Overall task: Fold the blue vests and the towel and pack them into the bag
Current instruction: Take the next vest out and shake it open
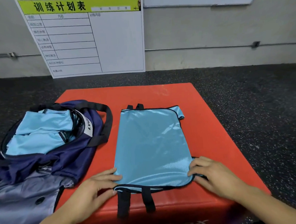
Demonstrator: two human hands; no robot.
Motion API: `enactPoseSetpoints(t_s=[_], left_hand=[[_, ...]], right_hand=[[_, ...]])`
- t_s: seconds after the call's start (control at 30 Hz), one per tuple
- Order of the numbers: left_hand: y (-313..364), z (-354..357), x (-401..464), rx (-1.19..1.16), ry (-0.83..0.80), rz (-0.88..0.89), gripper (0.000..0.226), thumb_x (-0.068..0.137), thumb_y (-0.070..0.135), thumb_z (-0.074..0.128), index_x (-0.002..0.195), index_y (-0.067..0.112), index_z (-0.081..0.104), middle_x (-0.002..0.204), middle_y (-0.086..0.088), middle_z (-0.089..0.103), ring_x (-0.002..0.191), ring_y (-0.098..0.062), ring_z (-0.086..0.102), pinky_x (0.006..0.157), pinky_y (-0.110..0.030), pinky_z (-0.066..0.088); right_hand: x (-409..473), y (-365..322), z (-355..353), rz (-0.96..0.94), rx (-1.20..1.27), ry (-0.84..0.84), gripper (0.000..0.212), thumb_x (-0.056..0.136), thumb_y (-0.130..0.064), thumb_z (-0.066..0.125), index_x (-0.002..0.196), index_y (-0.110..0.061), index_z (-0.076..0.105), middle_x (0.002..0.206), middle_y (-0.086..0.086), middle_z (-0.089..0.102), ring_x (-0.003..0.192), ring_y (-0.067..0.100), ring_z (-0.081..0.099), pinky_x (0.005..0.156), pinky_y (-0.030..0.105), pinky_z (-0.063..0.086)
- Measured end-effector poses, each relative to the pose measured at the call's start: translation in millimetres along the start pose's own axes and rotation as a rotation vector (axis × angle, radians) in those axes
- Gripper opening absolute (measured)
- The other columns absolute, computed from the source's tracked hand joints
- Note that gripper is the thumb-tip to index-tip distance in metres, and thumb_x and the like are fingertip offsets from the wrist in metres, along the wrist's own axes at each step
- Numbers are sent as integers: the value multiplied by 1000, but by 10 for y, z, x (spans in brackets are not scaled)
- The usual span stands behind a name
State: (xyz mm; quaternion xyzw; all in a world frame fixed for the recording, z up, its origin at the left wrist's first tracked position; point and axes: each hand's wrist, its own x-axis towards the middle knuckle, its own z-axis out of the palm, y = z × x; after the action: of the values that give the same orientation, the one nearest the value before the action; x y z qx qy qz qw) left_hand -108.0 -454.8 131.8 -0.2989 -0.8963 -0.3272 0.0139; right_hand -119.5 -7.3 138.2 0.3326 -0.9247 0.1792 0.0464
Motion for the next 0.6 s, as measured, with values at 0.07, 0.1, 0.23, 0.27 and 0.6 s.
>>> enactPoseSetpoints(t_s=[0.07, 0.1, 0.23, 0.27, 0.6], left_hand=[[101, -55, 53, -40, -36, -12, 21, 96, 50, 61, 107, 40, 76, 127, 28, 65, 135, -1, 51, 109, -29, 43], [158, -95, 85, -82, -59, -25, 21, 97, 47, 62, 107, 37, 77, 124, 26, 68, 129, -1, 56, 107, -29, 45], [335, -334, 260, -286, -126, -106, 26, 99, 44, 61, 98, 23, 76, 84, 15, 69, 81, 0, 60, 74, -37, 50], [362, -381, 319, -356, -116, -119, 26, 101, 41, 60, 91, 21, 75, 73, 11, 61, 72, -2, 51, 66, -34, 44], [-228, -308, 1411, -498, 177, -651, 41, 98, 24, 62, 60, 12, 55, 56, -3, 47, 54, -15, 42, 49, -25, 36]], right_hand=[[48, -54, -90, 5, 34, -64, 6, 99, -34, 60, 102, -36, 64, 107, -24, 56, 101, 1, 53, 86, 30, 50], [76, -78, -148, 1, 73, -106, 4, 100, -34, 59, 100, -34, 64, 107, -23, 57, 101, 2, 53, 89, 30, 49], [270, -126, -475, 132, 379, -336, 9, 102, -31, 60, 98, -33, 67, 102, -18, 67, 102, 2, 59, 94, 27, 46], [349, -134, -577, 181, 507, -393, 11, 104, -28, 59, 102, -28, 70, 99, -19, 69, 96, -1, 59, 89, 25, 46], [1406, 524, -650, 768, 1019, -233, 29, 97, -18, 66, 125, -11, 71, 120, 7, 75, 113, 21, 69, 99, 35, 52]])
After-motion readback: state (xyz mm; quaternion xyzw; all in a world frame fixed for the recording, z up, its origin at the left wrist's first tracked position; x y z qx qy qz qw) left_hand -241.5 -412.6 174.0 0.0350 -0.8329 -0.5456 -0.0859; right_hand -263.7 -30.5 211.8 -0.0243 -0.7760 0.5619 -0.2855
